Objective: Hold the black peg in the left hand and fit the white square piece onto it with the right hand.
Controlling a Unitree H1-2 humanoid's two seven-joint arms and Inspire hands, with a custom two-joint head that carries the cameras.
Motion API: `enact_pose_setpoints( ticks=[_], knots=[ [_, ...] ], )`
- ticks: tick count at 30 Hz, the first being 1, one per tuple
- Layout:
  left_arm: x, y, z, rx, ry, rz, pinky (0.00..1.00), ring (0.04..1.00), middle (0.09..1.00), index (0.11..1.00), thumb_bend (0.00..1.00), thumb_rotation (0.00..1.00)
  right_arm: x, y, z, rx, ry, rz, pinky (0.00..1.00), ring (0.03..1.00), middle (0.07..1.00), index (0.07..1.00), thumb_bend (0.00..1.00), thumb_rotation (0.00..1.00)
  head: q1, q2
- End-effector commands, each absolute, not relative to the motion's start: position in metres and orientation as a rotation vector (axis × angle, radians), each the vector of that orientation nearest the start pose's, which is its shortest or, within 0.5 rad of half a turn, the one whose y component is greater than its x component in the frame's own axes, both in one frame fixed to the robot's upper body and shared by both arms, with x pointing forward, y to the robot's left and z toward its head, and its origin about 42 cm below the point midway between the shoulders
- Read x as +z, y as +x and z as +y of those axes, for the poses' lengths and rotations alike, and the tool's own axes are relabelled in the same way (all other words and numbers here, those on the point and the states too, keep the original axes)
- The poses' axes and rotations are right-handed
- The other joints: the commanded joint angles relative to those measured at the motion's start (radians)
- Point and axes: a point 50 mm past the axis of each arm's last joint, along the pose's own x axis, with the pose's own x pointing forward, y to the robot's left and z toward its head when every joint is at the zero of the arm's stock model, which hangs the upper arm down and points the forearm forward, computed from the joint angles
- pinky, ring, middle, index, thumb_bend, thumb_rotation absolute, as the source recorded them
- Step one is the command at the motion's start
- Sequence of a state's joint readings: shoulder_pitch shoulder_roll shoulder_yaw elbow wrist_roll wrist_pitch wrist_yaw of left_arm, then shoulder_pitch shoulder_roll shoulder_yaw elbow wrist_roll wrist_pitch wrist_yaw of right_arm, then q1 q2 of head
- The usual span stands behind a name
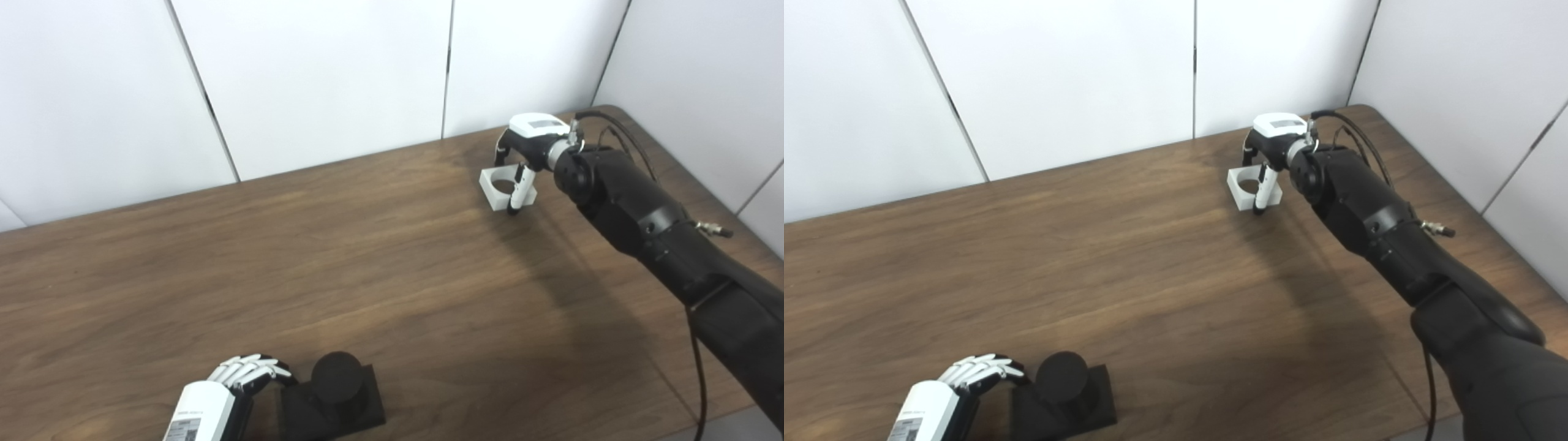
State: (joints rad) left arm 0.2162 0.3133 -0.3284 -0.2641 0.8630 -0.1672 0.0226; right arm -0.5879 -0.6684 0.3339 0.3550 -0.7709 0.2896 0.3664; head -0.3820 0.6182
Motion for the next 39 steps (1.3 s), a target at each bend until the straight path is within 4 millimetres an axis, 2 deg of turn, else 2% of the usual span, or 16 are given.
enact_pose_setpoints(
  ticks=[1, 7, 11, 22, 27, 33, 39],
  knots=[
    [0.101, 0.187, 0.215, -0.437, 1.110, -0.244, 0.80, 0.776, 0.713, 0.488, 0.52, 0.05, 0.254, 0.457, -0.385, 0.074, -1.519, 0.223, 0.80, 0.853, 0.774, 0.485, 0.52, 0.12, 0.000, 0.000],
    [0.100, 0.188, 0.212, -0.437, 1.118, -0.247, 0.80, 0.775, 0.714, 0.488, 0.52, 0.05, 0.253, 0.453, -0.388, 0.072, -1.532, 0.218, 0.80, 0.855, 0.773, 0.485, 0.52, 0.12, 0.008, -0.004],
    [0.099, 0.188, 0.209, -0.439, 1.121, -0.242, 0.80, 0.778, 0.714, 0.488, 0.52, 0.05, 0.263, 0.444, -0.382, 0.109, -1.566, 0.156, 0.80, 0.855, 0.762, 0.485, 0.52, 0.12, 0.024, 0.001],
    [0.105, 0.187, 0.196, -0.442, 1.133, -0.241, 0.80, 0.775, 0.715, 0.488, 0.52, 0.05, 0.308, 0.385, -0.323, 0.266, -1.618, -0.086, 0.84, 0.870, 0.762, 0.486, 0.52, 0.13, 0.084, 0.027],
    [0.112, 0.188, 0.188, -0.438, 1.129, -0.257, 0.77, 0.761, 0.706, 0.488, 0.52, 0.05, 0.325, 0.350, -0.291, 0.377, -1.617, -0.190, 0.81, 0.866, 0.755, 0.485, 0.52, 0.13, 0.133, 0.060],
    [0.120, 0.190, 0.177, -0.429, 1.134, -0.257, 0.75, 0.750, 0.697, 0.487, 0.52, 0.05, 0.333, 0.315, -0.262, 0.497, -1.606, -0.279, 0.81, 0.869, 0.756, 0.485, 0.52, 0.13, 0.181, 0.095],
    [0.123, 0.193, 0.171, -0.428, 1.142, -0.249, 0.76, 0.751, 0.697, 0.487, 0.52, 0.05, 0.334, 0.290, -0.241, 0.581, -1.556, -0.330, 0.82, 0.866, 0.750, 0.484, 0.52, 0.13, 0.204, 0.131]
  ],
)
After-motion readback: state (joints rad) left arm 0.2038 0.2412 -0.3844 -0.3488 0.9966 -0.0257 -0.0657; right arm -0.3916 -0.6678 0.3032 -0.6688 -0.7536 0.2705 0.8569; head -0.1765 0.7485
